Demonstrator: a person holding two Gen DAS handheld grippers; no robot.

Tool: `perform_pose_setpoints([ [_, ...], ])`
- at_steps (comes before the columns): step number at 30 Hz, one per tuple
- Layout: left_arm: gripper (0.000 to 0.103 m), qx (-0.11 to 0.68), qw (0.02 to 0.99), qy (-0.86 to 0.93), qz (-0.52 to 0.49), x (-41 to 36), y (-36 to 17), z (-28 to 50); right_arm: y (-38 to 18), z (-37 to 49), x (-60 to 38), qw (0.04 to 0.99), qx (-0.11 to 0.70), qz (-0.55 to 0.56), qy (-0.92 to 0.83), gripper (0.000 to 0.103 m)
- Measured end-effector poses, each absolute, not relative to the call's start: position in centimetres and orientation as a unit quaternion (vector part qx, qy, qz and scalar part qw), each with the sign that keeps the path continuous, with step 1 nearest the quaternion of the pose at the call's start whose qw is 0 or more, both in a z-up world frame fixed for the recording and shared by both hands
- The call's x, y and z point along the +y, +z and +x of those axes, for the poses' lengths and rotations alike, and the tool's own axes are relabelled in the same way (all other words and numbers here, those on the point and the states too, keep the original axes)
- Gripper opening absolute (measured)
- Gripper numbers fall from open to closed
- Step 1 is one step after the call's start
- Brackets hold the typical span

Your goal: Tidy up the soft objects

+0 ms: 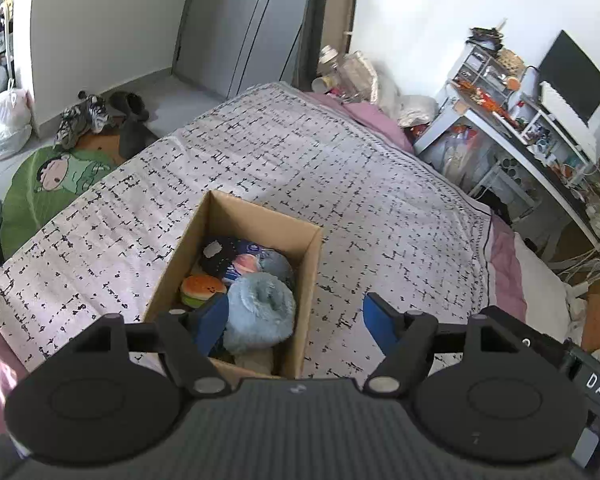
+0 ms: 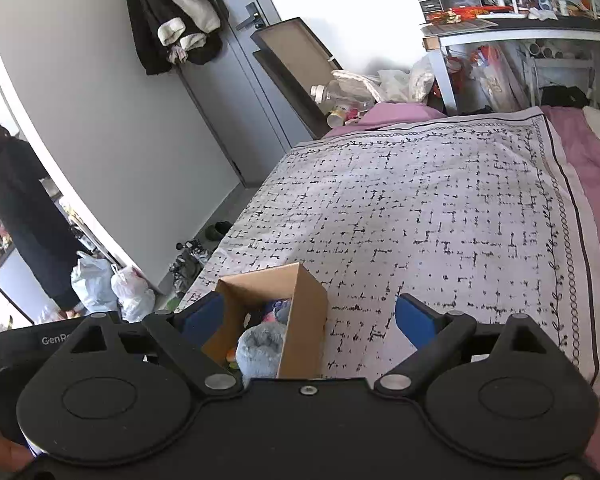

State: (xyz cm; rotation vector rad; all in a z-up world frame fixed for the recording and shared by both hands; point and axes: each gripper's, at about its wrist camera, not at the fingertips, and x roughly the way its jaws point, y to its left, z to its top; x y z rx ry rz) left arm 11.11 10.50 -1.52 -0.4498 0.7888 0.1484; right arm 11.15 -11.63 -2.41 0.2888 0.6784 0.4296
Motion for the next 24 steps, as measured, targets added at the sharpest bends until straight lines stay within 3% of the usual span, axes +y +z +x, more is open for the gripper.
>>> perform_pose_setpoints([
  [3, 0.073, 0.380, 0.897, 0.069, -0.216, 9.8, -1.1, 10.3, -2.3, 10.4, -12.7, 0.910, 0.327, 0.149, 0.207, 0.097],
  [24, 0.073, 0.357, 0.911, 0.055, -0.200, 6.1, 1.2, 4.4, -0.3, 4.9, -16.0, 0.920, 0.295, 0.126, 0.226, 0.098],
])
